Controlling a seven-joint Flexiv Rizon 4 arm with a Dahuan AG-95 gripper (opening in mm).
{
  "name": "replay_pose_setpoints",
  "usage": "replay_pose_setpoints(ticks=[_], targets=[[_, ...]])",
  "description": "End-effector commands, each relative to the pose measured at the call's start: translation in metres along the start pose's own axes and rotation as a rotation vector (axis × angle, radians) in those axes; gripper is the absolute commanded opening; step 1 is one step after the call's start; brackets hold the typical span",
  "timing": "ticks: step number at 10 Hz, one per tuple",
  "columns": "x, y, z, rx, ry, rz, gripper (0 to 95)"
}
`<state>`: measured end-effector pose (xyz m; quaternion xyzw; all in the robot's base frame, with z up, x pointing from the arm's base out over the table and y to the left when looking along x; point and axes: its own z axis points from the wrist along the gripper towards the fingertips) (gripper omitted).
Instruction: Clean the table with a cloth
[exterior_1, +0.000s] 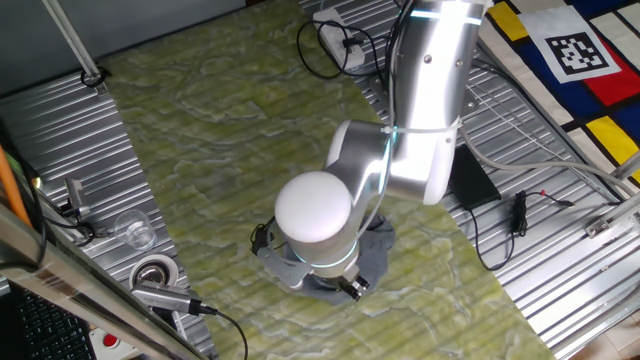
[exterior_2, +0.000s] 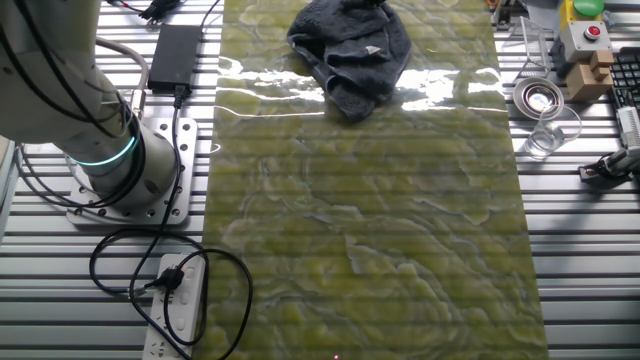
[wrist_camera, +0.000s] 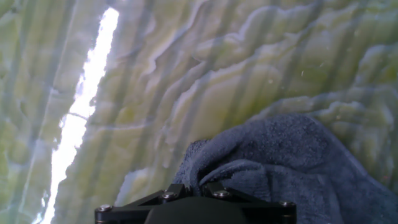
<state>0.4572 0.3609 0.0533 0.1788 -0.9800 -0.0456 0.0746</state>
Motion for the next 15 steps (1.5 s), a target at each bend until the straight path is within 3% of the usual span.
replay_pose_setpoints(ticks=[1, 4, 15], targets=[[0.000, 0.000, 0.000, 0.020, -0.058, -0.044, 0.0], [0.000, 0.000, 0.000, 0.032, -0.083, -0.069, 0.0], [-0.074, -0.042, -0.005, 0.043, -0.093, -0.142, 0.0]])
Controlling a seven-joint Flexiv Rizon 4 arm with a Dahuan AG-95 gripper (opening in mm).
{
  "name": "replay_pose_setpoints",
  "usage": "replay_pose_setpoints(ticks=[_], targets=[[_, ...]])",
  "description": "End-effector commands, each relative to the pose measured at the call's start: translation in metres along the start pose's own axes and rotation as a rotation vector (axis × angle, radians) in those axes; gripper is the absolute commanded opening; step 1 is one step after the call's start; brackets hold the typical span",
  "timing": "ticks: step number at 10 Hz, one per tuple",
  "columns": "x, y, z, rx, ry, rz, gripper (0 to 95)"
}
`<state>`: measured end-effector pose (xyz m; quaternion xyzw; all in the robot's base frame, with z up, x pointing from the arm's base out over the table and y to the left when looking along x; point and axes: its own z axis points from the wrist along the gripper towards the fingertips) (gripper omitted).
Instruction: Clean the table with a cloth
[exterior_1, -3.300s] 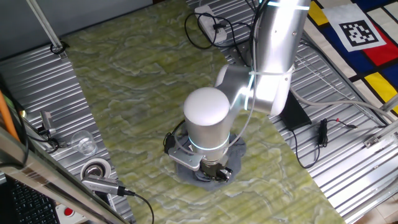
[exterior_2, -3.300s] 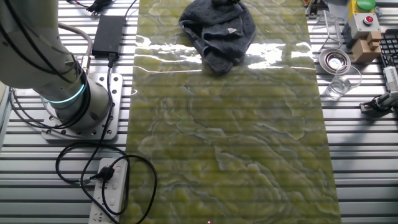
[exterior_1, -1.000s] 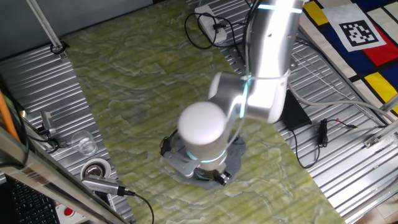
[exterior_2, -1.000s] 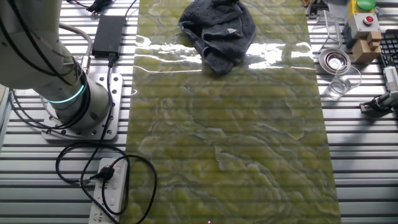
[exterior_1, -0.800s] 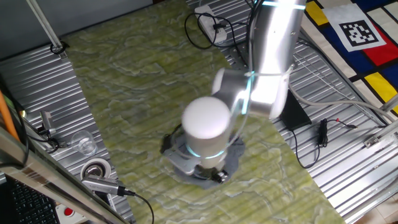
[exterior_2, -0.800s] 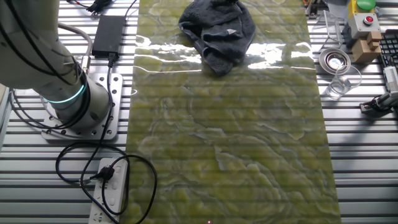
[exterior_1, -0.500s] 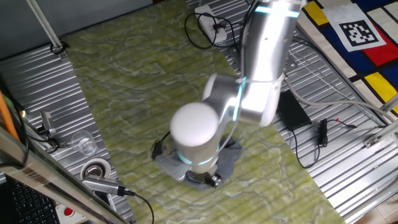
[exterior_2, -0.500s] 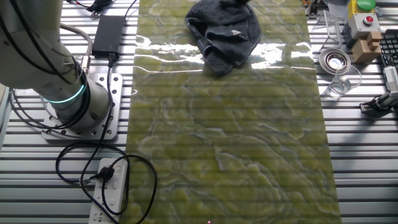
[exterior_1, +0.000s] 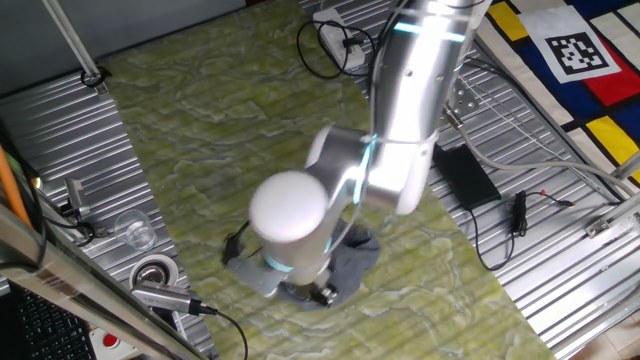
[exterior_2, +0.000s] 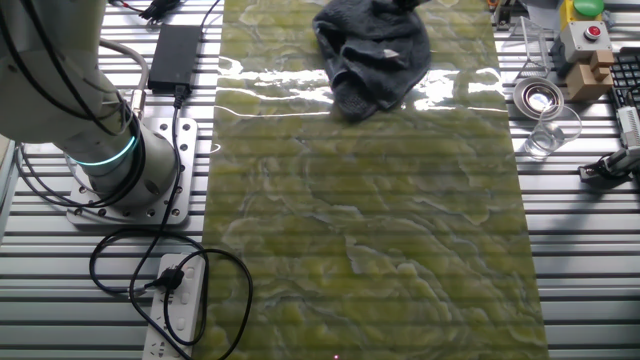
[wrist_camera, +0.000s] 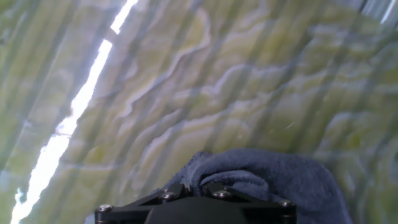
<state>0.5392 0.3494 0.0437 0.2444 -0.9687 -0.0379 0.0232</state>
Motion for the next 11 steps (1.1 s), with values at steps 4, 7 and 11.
replay_pose_setpoints(ticks=[4, 7, 11], targets=[[-0.022, -0.028, -0.004, 0.000, -0.007, -0.054, 0.0], [-0.038, -0.052, -0.004, 0.000, -0.014, -0.086, 0.0], [-0.054, -0.069, -0.016, 0.006, -0.001, -0.090, 0.0]])
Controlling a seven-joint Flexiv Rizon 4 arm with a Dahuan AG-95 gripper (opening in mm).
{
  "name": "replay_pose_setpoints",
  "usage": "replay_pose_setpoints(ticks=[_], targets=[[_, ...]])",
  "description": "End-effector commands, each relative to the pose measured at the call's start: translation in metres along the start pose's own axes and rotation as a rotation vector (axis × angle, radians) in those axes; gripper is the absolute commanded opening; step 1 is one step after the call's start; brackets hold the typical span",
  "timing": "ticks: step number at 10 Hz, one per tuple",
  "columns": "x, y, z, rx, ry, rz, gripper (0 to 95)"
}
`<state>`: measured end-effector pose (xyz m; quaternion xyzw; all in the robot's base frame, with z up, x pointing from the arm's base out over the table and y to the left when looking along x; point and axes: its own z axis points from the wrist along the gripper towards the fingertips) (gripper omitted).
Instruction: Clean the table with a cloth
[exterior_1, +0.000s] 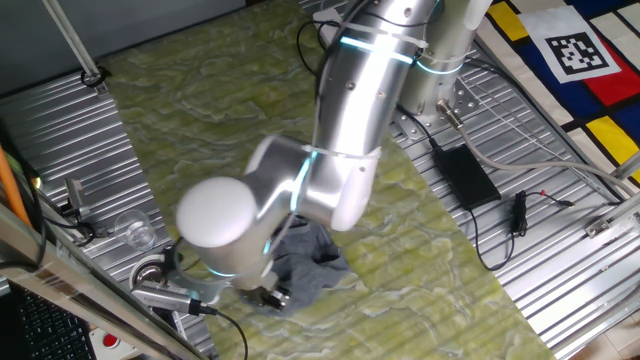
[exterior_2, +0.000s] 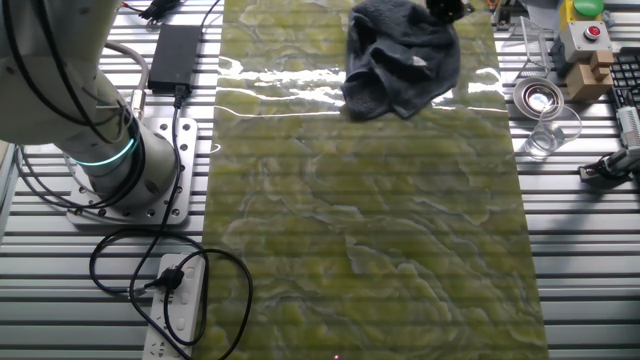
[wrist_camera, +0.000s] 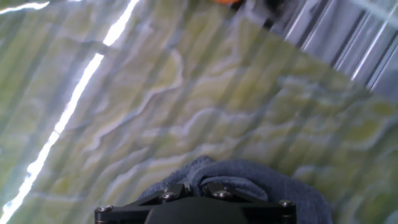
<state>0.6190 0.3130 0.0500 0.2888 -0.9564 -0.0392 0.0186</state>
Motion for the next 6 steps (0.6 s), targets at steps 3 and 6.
replay_pose_setpoints(ticks=[3, 6], targets=[[0.0055, 0.0022, -0.0015, -0.001, 0.020, 0.036, 0.0], [0.0055, 0.0022, -0.0015, -0.008, 0.037, 0.117, 0.0]])
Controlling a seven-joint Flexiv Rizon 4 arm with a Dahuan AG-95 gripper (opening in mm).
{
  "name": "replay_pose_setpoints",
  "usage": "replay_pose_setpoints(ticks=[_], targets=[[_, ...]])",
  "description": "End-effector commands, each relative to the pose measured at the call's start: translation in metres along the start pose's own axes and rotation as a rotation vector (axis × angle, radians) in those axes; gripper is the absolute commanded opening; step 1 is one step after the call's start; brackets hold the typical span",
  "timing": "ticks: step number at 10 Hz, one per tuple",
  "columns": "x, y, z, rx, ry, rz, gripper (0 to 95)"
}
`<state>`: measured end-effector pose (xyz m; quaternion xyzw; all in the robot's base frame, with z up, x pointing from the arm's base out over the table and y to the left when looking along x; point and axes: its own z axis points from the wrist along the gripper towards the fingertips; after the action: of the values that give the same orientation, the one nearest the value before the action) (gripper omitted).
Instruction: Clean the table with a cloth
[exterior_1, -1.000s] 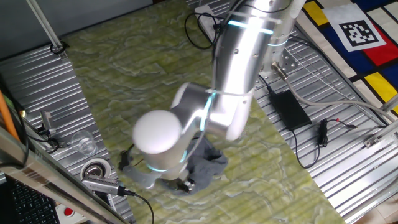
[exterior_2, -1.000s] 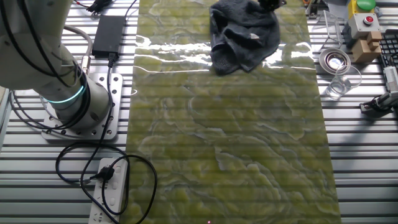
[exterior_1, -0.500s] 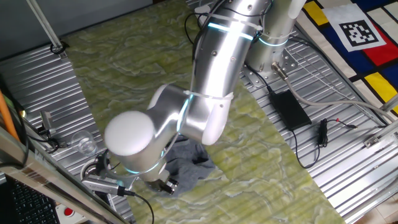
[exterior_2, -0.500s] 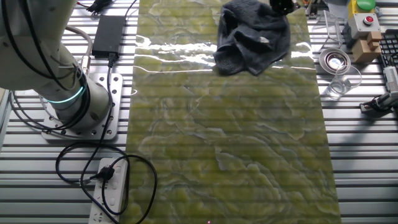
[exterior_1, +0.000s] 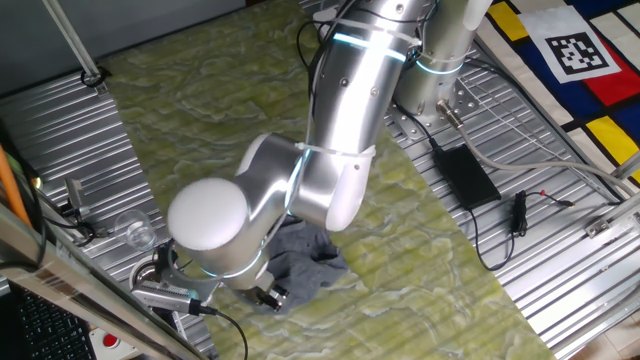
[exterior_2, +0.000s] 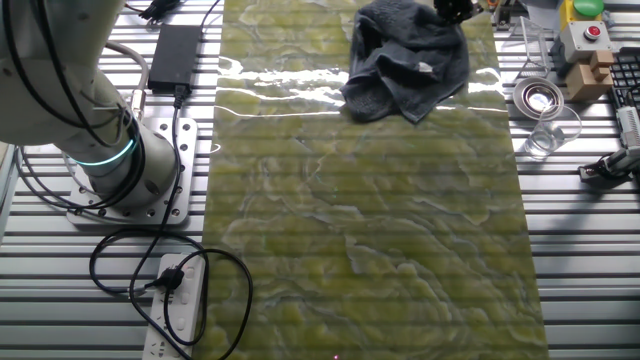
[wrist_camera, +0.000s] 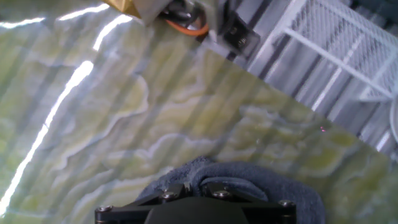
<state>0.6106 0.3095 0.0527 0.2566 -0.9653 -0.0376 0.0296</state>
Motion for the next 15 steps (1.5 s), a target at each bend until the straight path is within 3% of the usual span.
replay_pose_setpoints(ticks=[1, 7, 9, 11, 15], targets=[[-0.004, 0.000, 0.001, -0.007, 0.027, 0.071, 0.0], [-0.004, 0.000, 0.001, -0.024, 0.011, 0.144, 0.0], [-0.004, 0.000, 0.001, -0.010, -0.017, 0.133, 0.0], [-0.004, 0.000, 0.001, -0.001, -0.026, 0.107, 0.0], [-0.038, -0.027, 0.003, -0.001, -0.038, 0.079, 0.0]])
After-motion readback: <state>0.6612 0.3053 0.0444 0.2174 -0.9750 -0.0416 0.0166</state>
